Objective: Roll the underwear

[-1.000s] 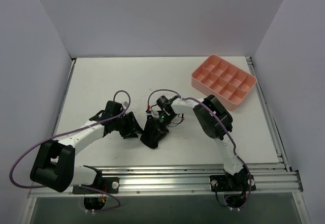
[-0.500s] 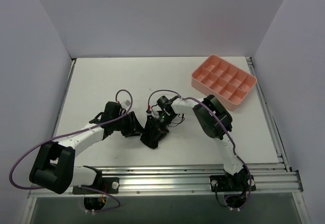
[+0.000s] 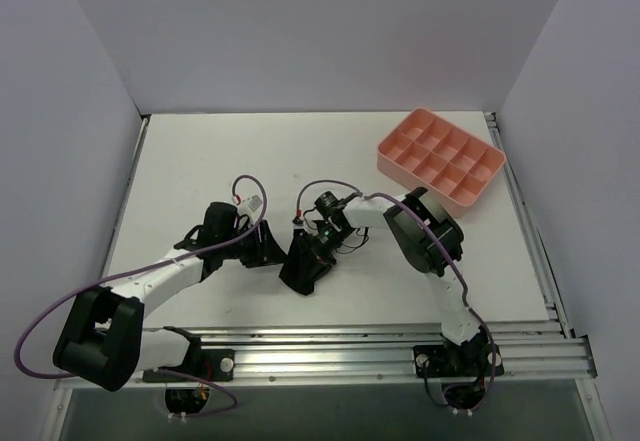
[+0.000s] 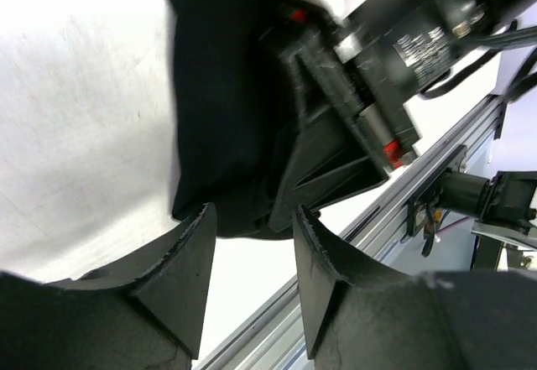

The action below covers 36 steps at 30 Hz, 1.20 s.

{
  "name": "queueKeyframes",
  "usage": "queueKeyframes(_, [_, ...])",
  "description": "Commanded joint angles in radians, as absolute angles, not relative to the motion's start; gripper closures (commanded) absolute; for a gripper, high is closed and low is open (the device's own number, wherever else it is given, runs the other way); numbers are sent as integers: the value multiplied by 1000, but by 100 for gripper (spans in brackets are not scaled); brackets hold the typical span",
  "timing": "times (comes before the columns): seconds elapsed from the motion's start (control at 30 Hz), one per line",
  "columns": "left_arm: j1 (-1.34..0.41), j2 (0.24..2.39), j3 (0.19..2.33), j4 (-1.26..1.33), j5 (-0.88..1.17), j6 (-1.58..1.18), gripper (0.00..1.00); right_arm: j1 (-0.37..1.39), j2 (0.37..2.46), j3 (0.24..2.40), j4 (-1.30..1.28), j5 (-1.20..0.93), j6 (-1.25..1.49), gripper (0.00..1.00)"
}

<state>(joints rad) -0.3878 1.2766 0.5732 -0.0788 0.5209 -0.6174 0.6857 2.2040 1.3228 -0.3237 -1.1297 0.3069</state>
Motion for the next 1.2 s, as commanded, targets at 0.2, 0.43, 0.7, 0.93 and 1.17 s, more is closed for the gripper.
queueKeyframes(0.2, [-459, 1291, 480, 103, 491, -745, 43, 675, 2241, 1368, -379, -999, 342, 100])
queueKeyframes(0.43, [-462, 1301, 463, 84, 381, -781, 45, 675, 2281, 1428, -405, -1031, 342, 100])
queueKeyframes(0.7, [-457, 1394, 532, 45, 322, -752, 43, 672, 2284, 1416, -423, -1051, 314, 100])
queueKeyframes(0.93, [-450, 1512, 641, -41, 334, -732, 63, 670, 2254, 1434, -433, -976, 307, 92])
queueKeyframes(1.17, [-445, 1620, 727, -161, 340, -726, 78, 673, 2135, 1431, -384, -778, 259, 66])
